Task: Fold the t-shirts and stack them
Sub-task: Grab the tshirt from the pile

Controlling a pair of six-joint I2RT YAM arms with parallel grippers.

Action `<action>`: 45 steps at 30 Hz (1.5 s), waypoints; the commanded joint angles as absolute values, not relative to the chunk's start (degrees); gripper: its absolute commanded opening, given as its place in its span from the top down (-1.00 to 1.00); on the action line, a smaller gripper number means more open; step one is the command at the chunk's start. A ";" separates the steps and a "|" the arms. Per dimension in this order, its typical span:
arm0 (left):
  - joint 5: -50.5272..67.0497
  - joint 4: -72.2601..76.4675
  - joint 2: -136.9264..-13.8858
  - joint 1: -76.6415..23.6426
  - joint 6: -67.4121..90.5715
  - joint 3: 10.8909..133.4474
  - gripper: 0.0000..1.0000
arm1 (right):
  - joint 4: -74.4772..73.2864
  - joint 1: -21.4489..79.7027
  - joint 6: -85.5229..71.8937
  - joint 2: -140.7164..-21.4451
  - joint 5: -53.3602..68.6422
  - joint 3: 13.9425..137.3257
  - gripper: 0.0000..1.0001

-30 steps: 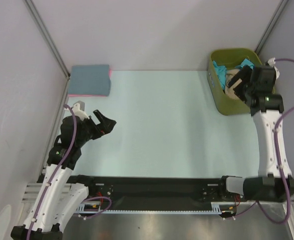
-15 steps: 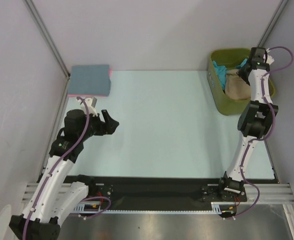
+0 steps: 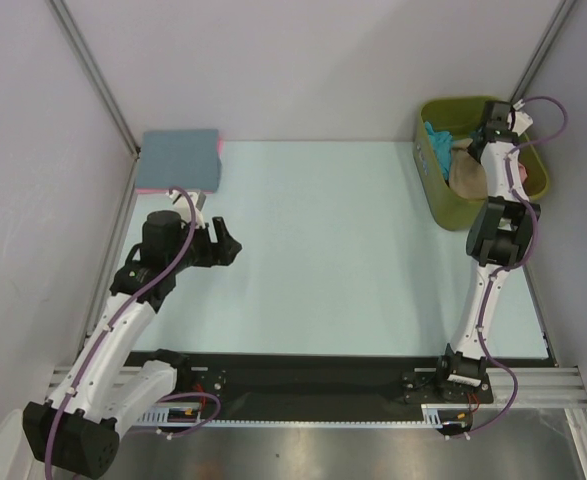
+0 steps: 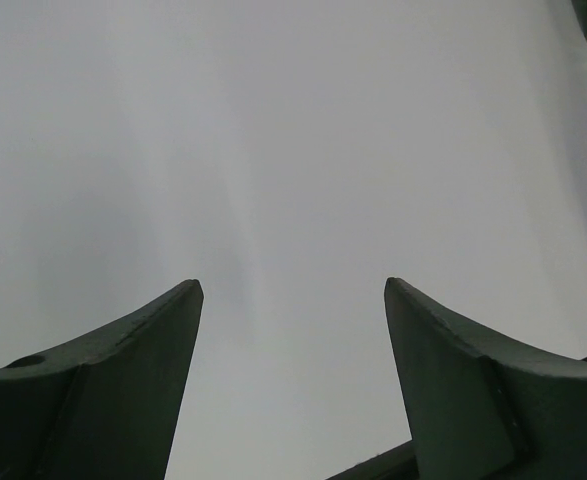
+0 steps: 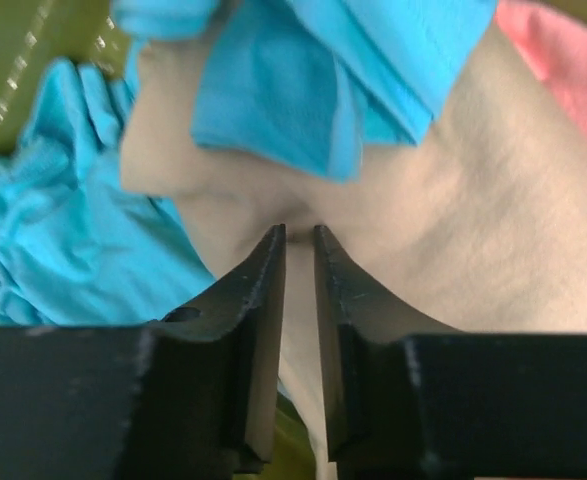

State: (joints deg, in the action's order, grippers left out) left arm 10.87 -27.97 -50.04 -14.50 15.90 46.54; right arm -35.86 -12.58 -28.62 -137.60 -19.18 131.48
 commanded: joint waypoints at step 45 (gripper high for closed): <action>10.37 -32.42 -41.67 -16.08 14.50 51.77 -0.55 | -24.06 -11.86 -24.52 -119.61 -22.94 140.87 1.00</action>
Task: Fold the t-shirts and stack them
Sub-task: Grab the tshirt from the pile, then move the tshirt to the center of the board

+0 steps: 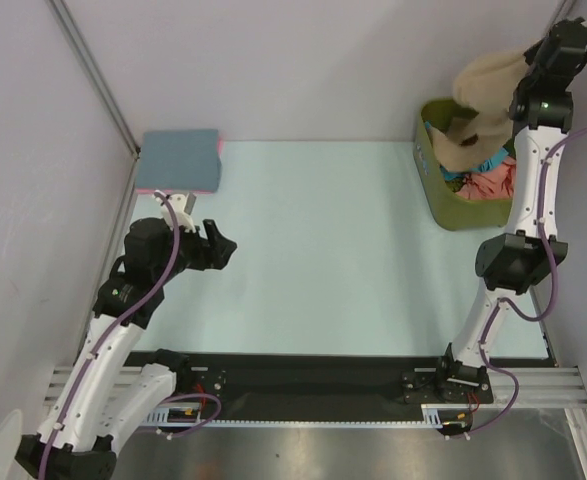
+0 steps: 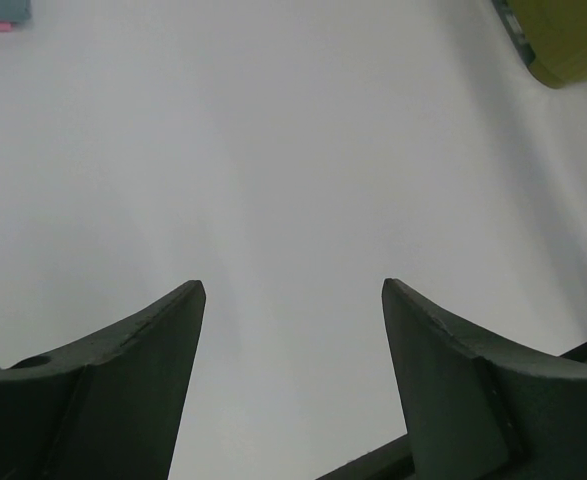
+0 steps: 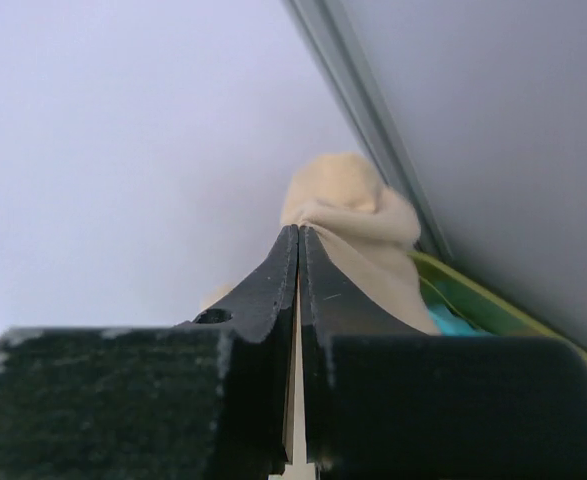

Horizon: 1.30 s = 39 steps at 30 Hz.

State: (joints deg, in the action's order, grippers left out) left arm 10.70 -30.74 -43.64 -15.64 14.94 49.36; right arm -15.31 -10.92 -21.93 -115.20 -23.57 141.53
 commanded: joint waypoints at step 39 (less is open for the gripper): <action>9.58 -48.25 -35.24 -16.08 26.89 54.85 -0.57 | -46.40 30.23 -31.39 -90.45 14.87 94.02 -0.60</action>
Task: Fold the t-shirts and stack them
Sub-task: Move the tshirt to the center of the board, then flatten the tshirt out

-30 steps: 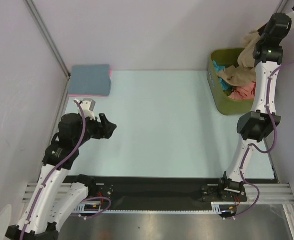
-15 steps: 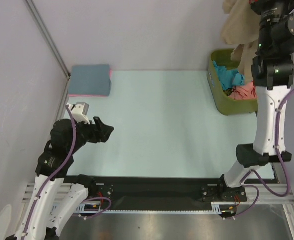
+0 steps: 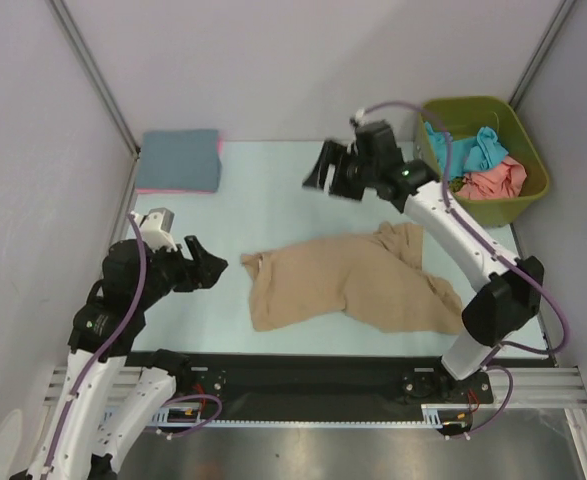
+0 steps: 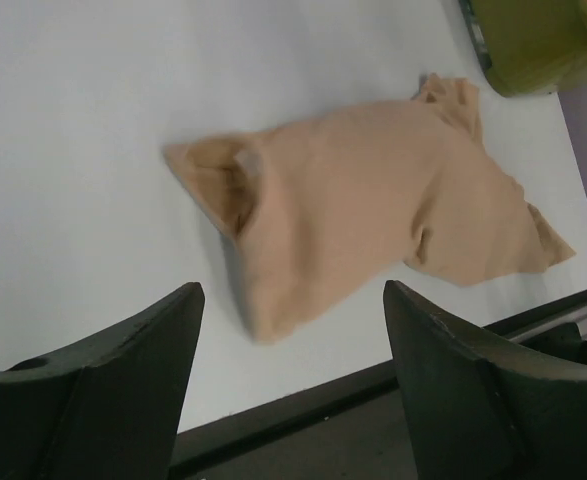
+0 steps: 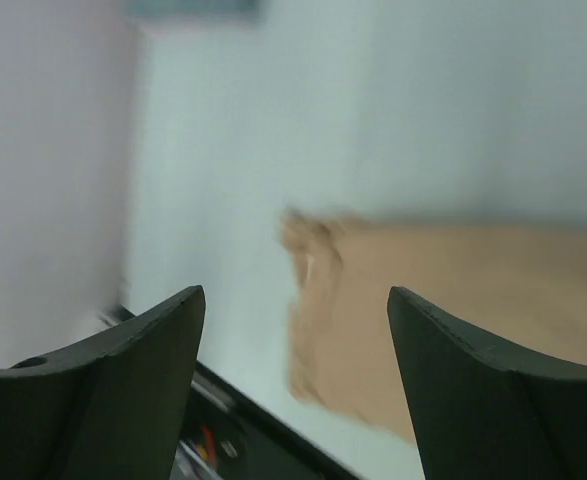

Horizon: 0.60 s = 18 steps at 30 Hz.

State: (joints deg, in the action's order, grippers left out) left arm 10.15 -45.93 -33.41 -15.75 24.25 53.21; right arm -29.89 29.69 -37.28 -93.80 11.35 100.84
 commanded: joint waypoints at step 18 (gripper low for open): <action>5.72 -38.94 -69.62 -36.91 41.92 44.21 -0.39 | -47.47 27.42 -35.42 -68.65 3.68 48.09 -0.36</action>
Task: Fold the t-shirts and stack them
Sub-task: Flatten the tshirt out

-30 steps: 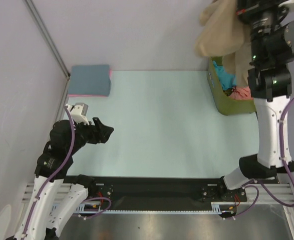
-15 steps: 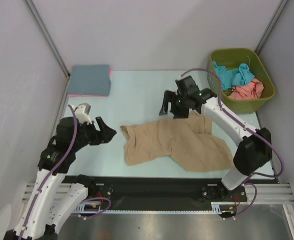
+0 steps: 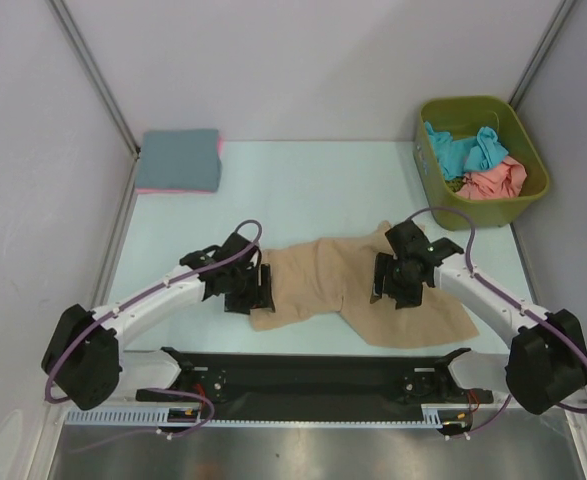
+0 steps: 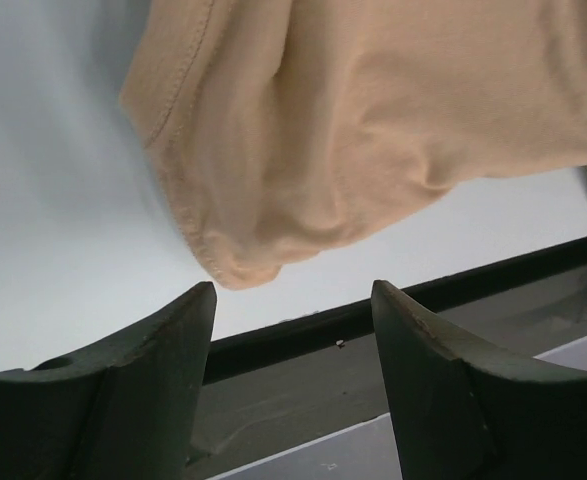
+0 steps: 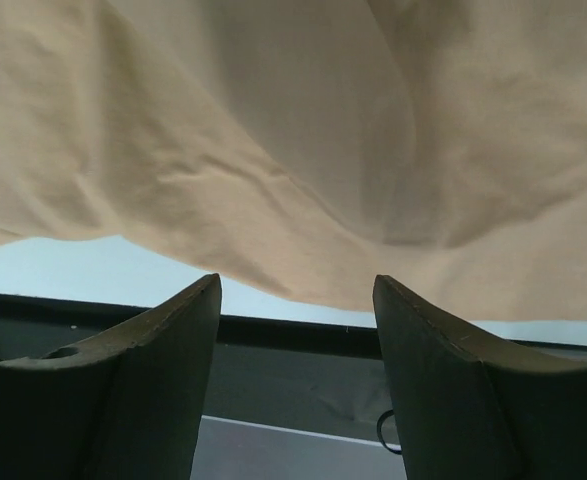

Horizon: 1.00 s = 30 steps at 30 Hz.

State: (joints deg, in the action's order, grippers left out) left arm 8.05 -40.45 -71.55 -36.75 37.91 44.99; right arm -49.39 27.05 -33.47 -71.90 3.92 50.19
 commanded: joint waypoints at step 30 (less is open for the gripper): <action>-9.40 -52.81 -41.93 -16.26 43.86 47.19 0.99 | -52.12 35.25 -44.73 -68.38 -7.39 43.52 -0.91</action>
State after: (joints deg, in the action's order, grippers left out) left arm -5.43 -47.51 -42.70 -17.12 43.13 43.46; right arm -48.14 35.77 -41.21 -70.43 -5.04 45.06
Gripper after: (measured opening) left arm 0.008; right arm 0.943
